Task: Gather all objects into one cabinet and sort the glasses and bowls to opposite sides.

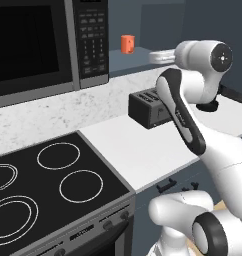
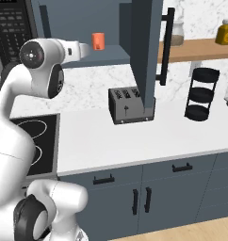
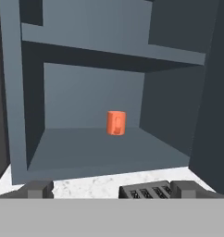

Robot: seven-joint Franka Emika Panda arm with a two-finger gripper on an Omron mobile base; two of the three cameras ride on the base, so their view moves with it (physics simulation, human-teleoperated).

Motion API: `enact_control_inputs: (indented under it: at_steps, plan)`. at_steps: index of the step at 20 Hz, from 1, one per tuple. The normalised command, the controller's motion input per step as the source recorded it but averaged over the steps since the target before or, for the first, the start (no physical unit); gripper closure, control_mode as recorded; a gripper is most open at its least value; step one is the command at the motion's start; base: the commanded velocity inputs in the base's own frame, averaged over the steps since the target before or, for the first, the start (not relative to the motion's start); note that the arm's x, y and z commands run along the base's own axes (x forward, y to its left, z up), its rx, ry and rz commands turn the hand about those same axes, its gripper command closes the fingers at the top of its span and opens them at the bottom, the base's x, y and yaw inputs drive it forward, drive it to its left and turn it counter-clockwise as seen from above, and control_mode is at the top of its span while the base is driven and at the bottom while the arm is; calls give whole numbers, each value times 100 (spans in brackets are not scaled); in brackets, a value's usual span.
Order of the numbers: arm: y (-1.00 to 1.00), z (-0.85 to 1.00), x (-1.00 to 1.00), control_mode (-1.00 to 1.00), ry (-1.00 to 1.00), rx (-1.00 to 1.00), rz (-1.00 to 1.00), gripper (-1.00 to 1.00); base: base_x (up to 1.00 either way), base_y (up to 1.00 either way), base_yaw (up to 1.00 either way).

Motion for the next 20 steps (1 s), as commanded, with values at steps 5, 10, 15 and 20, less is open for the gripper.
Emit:
enact_control_inputs:
  at_steps: [5,10,15,20]
  plan:
    - [0,-4,34,-100,0,0,0,-100,0,0,0]
    - [0,0,26,-100,1,0,0,-100,0,0,0]
    - [0,0,21,-100,2,0,0,-100,0,0,0]
    - [0,-1,9,-100,0,0,0,-100,0,0,0]
